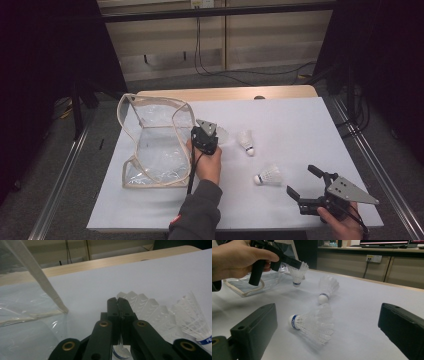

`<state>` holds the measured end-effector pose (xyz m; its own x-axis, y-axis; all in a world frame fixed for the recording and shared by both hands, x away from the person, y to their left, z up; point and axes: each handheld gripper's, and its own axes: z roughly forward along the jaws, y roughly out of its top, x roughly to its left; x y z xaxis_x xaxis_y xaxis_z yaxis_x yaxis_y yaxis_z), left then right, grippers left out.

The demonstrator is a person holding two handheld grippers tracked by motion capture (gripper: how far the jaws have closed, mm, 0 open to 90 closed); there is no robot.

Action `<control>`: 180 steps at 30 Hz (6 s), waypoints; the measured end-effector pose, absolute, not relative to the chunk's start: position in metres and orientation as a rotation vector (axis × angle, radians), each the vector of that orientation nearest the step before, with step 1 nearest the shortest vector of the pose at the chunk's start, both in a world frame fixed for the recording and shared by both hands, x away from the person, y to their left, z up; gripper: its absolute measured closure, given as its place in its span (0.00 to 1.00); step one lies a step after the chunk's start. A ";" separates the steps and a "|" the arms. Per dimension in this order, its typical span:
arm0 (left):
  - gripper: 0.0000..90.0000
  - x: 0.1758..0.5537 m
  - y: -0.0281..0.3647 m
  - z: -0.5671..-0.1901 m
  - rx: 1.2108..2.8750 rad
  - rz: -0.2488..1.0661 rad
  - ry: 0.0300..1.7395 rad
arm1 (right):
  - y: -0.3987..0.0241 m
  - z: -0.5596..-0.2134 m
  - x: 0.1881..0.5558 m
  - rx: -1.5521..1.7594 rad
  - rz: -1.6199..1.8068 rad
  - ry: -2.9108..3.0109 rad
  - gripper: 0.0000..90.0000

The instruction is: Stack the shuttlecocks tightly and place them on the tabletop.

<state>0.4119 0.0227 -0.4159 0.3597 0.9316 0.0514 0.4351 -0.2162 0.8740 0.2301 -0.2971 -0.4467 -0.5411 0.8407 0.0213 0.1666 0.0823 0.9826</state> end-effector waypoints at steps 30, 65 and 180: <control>0.68 0.417 0.011 -0.426 1.750 0.587 1.243 | -0.296 -0.447 0.230 0.998 1.506 1.796 0.02; 0.62 0.414 0.002 -0.428 1.838 0.452 1.198 | -0.295 -0.447 0.230 0.996 1.508 1.802 0.02; 0.39 0.421 -0.006 -0.408 1.831 0.379 1.104 | -0.295 -0.448 0.230 0.987 1.499 1.823 0.02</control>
<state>0.4208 -0.0059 -0.4081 0.5480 0.8149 -0.1887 0.5267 -0.1609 0.8347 0.2303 -0.2948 -0.4482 -0.5618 0.8269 0.0225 0.1817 0.0968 0.9786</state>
